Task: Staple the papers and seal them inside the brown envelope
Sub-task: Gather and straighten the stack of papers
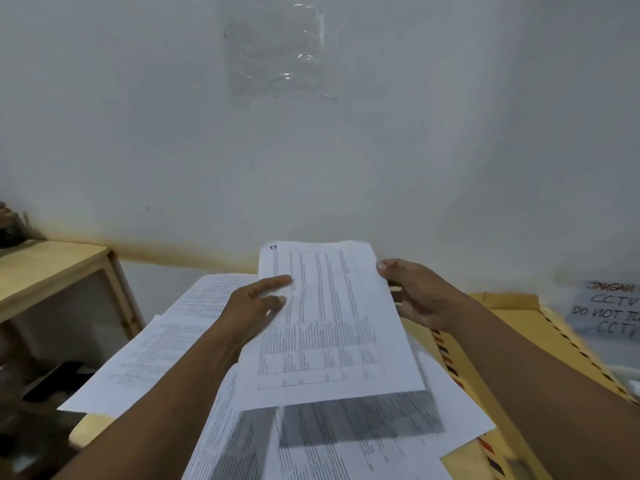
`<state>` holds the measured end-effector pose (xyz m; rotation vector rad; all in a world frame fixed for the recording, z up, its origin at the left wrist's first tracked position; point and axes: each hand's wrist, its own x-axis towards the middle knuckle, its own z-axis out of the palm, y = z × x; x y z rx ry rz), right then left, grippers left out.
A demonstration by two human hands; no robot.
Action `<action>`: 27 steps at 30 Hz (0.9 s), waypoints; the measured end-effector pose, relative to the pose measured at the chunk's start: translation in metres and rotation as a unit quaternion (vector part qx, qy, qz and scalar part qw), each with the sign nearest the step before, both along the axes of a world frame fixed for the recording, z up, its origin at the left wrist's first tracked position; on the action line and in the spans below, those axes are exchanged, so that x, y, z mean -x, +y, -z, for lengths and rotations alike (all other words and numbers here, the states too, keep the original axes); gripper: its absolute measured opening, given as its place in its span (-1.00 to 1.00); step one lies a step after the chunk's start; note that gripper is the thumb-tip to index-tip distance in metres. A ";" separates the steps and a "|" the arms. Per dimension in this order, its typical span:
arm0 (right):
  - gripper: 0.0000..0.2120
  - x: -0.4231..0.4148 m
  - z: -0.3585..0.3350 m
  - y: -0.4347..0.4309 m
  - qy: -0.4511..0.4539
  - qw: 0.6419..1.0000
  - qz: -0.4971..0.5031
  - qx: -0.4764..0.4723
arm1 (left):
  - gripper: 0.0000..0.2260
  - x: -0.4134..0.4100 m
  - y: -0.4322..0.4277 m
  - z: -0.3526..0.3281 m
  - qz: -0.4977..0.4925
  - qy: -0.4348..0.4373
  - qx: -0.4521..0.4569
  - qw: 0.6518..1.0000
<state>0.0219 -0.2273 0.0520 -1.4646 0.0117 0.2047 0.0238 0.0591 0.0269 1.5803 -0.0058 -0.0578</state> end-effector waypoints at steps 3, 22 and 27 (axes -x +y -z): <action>-0.64 0.007 0.031 -0.019 -0.013 0.946 0.055 0.320 | -0.71 0.005 0.012 0.016 -0.005 0.005 -0.036 0.999; -0.61 0.028 0.083 -0.007 -0.052 0.899 0.120 0.417 | -0.72 0.018 -0.007 0.030 0.008 0.053 0.004 0.999; -0.65 0.040 0.023 0.009 -0.057 0.992 0.109 0.040 | -0.75 0.017 -0.024 0.025 -0.022 0.054 0.052 0.997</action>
